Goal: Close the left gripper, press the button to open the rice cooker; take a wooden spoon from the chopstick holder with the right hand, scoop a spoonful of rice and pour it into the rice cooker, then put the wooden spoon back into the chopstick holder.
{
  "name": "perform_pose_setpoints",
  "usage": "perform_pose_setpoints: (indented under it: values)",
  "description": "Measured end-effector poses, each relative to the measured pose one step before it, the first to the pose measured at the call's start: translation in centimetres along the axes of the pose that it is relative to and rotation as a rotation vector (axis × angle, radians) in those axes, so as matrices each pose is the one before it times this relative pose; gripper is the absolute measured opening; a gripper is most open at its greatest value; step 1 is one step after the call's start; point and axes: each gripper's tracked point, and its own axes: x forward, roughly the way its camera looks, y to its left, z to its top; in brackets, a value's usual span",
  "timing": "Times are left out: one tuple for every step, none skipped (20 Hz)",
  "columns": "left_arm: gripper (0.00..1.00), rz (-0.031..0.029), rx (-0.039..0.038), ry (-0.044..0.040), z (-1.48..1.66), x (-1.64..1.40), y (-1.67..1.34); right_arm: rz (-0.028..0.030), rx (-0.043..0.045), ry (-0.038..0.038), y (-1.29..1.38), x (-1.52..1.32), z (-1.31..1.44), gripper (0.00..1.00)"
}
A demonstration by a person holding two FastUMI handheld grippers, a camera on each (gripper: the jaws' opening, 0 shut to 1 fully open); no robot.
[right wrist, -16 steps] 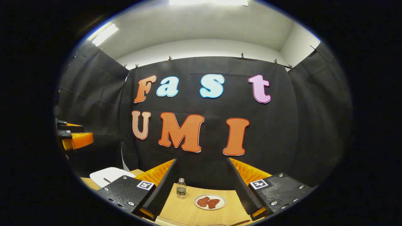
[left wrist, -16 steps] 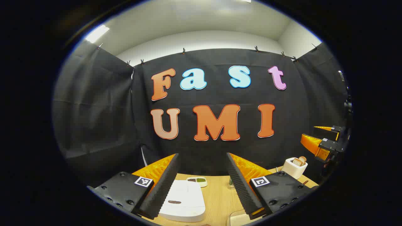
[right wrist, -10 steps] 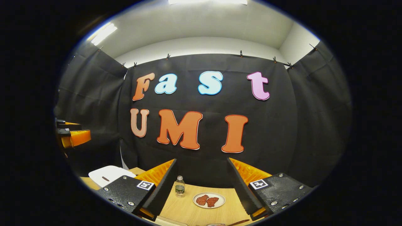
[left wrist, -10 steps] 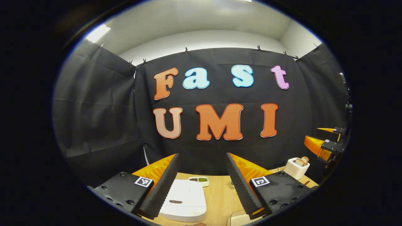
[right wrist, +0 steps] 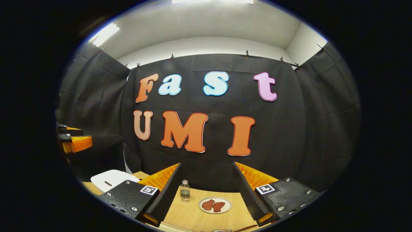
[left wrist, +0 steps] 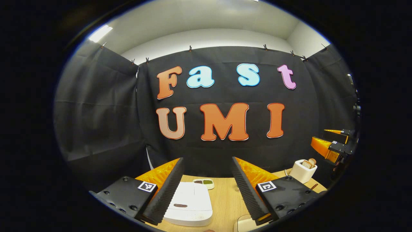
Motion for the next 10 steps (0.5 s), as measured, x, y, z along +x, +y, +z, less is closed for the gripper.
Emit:
perform_pose_setpoints:
  values:
    - [0.96,0.00293,-0.00178,0.01024,-0.309,0.003,0.147,0.00024,-0.00194,0.00379,0.008,0.007,-0.181,0.95]
    - [0.98,-0.0002,-0.0072,0.00897,-0.217,0.227,0.141,-0.00028,-0.00185,0.00356,-0.051,-0.009,-0.157,0.95]
    - [0.96,-0.00038,-0.00802,0.00791,-0.19,0.059,0.249,-0.00038,-0.00126,0.00415,-0.006,0.021,-0.143,0.95]
    - [1.0,0.00382,-0.00713,0.00724,-0.167,0.08,0.299,-0.00268,0.00077,0.0021,-0.091,-0.07,-0.173,0.95]
    - [1.0,0.00885,-0.00386,0.00783,-0.247,0.06,0.495,-0.00184,0.00162,0.00385,-0.144,-0.034,-0.181,0.95]
    - [0.96,0.01301,-0.00069,0.01141,-0.214,0.251,0.525,-0.00368,0.00147,0.00366,-0.086,0.052,-0.037,0.95]
    - [0.84,0.02206,-0.00159,0.00943,-0.415,0.13,0.857,-0.00138,0.00216,0.0023,-0.122,-0.24,-0.097,0.95]
    - [0.72,0.0105,-0.00444,0.01647,-0.39,0.28,0.613,-0.00326,-0.00029,0.00374,-0.047,0.061,-0.201,0.95]
    - [0.6,-0.00104,-0.01168,0.01792,-0.388,0.142,0.175,-0.0031,-0.00129,0.00273,-0.01,0.043,-0.133,0.95]
    - [0.48,0.00929,-0.00946,0.01579,-0.2,0.291,0.648,-0.00458,-0.0045,0.00343,-0.076,-0.019,-0.087,0.95]
